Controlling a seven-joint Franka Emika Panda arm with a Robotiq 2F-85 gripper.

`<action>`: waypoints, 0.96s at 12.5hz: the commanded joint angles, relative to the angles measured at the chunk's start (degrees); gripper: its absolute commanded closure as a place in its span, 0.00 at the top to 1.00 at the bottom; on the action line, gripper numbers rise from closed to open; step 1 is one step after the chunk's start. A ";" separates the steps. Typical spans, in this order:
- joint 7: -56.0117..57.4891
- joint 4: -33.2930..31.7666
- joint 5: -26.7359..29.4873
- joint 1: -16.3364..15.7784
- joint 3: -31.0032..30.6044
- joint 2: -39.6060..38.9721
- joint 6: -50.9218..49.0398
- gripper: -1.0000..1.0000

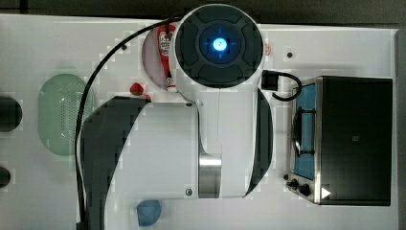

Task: Pick Banana and place it in mug.

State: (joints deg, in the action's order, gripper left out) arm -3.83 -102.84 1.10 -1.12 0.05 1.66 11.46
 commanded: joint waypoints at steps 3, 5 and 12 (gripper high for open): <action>-1.84 -9.67 -2.61 0.99 2.55 17.99 -9.33 1.00; -1.84 -11.30 -2.61 0.99 2.56 17.46 -8.57 1.00; 14.00 -27.26 -2.61 0.93 2.54 10.66 14.80 1.00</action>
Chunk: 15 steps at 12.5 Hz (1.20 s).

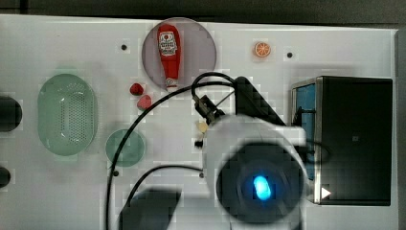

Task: Pick Banana and place it in mug.

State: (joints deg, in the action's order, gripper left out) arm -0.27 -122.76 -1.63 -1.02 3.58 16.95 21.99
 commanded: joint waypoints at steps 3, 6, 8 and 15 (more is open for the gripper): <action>23.11 -12.11 0.10 0.92 -0.79 -10.58 13.71 1.00; 36.16 -14.06 0.09 1.02 -0.50 -17.20 21.21 1.00; 40.76 -14.45 0.09 1.02 -0.02 -21.80 24.73 1.00; 43.07 -15.09 0.09 1.02 0.20 -35.76 39.34 1.00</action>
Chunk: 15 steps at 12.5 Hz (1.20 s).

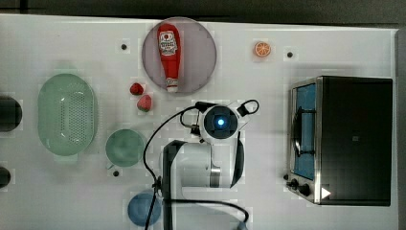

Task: Pick Banana and place it in mug.

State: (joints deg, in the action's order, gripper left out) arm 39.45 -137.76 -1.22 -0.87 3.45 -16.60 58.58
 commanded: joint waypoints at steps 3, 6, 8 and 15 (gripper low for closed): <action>3.35 -0.45 -0.32 0.76 -0.06 -5.26 6.06 1.00; 3.34 -0.85 -0.32 0.73 -0.04 -6.46 10.35 0.96; 3.33 -1.37 -0.29 0.73 -0.19 -6.50 10.53 0.71; 3.35 -2.43 -0.22 1.14 0.42 -0.22 9.35 0.31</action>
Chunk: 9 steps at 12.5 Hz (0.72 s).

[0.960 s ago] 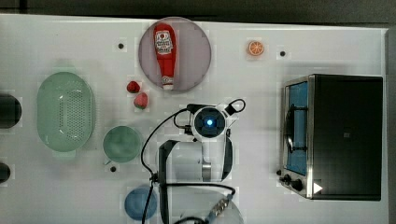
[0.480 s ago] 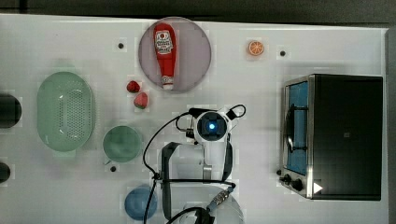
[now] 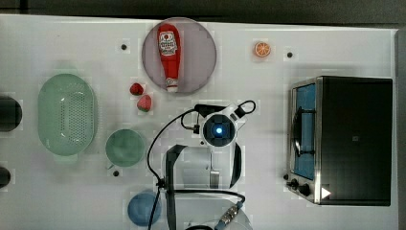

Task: Pick Banana and place it in mug.

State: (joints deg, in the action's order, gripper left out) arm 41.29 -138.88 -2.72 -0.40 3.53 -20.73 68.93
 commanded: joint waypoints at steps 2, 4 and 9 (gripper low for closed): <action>1.43 -1.04 1.35 0.85 0.52 9.51 -5.84 0.31; 1.42 0.41 1.35 1.02 0.89 16.38 -14.60 0.31; 1.39 7.67 1.39 1.16 1.51 31.57 -38.46 0.31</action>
State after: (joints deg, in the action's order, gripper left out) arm 41.43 -134.18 -2.94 0.61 4.89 10.21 29.88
